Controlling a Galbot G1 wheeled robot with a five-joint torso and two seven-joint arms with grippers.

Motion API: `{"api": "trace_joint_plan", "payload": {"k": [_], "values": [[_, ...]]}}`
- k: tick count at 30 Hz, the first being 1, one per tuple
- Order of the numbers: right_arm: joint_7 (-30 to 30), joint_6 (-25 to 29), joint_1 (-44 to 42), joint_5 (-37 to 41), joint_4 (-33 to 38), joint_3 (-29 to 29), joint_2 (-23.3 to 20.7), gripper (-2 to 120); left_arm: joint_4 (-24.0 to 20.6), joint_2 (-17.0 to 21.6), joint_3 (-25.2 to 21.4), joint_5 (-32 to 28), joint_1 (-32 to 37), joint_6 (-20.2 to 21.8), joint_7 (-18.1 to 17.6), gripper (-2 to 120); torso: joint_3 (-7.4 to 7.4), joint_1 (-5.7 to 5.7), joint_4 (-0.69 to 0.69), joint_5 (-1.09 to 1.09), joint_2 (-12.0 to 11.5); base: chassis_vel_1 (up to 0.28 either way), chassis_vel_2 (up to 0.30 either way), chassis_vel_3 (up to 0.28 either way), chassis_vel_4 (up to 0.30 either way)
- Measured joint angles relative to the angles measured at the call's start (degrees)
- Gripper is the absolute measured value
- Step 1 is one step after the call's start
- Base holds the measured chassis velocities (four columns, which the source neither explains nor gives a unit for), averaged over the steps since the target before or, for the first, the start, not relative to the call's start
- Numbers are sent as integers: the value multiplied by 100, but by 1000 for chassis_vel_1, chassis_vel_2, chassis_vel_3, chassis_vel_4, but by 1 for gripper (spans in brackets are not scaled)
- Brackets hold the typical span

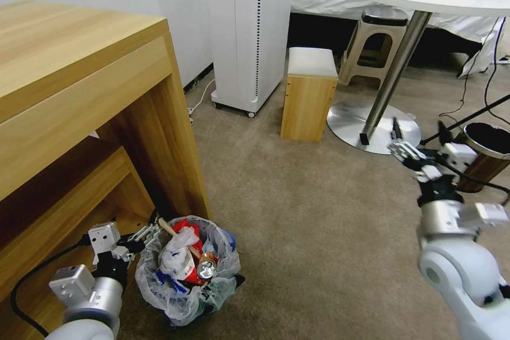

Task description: Pick up the trash bin and place the garbage on the floor into it.

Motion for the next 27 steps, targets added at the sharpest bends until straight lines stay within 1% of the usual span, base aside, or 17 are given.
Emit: {"api": "trace_joint_plan", "payload": {"k": [1,4,5,8,13,16,19,20,21,23,24,25,27], "values": [[0,0,0,0,0,0,0,100,0,0,0,0,0,0,0,100,0,0,0,0,0,0,0,0,0],[14,104,-275,-248,-155,-4,280,100,-50,-2,37,102,105,-49,65,100,0,0,0,1,0,0,0,0,0],[14,104,-275,-248,-155,-4,280,100,-50,-2,37,102,105,-49,65,100,0,0,0,1,0,0,0,0,0],[101,75,-427,-435,-213,-145,567,100,-59,72,32,150,203,-91,96,100,1,0,0,0,0,0,0,0,0],[184,-26,-464,-600,-216,-266,765,100,-61,179,-5,162,283,-144,97,100,1,0,1,0,0,0,0,0,0],[264,-79,-404,-774,-302,-365,881,100,43,246,-33,147,239,-222,95,100,1,0,1,-1,0,0,0,0,0],[335,-80,-358,-938,-468,-476,1085,100,347,307,-78,66,78,-350,95,100,1,0,1,0,0,0,0,0,0],[335,-80,-358,-938,-468,-476,1085,100,347,307,-78,66,78,-350,95,100,1,0,1,0,0,0,0,0,0],[338,-78,-369,-938,-475,-497,1131,100,459,325,-85,42,22,-418,101,100,1,0,1,0,0,0,0,0,0],[338,-32,-372,-958,-549,-547,1263,100,867,377,-93,72,-192,-698,257,100,1,0,1,0,0,0,0,0,0],[338,-26,-369,-965,-563,-560,1289,100,965,385,-98,81,-246,-754,304,100,1,1,0,-1,0,0,0,0,0],[338,-26,-369,-965,-563,-560,1289,100,965,385,-98,81,-246,-754,304,100,1,1,0,-1,0,0,0,0,0],[337,-25,-373,-957,-561,-602,1338,100,1231,462,-93,28,-374,-880,480,100,1,1,1,-2,0,0,0,0,0]]}}
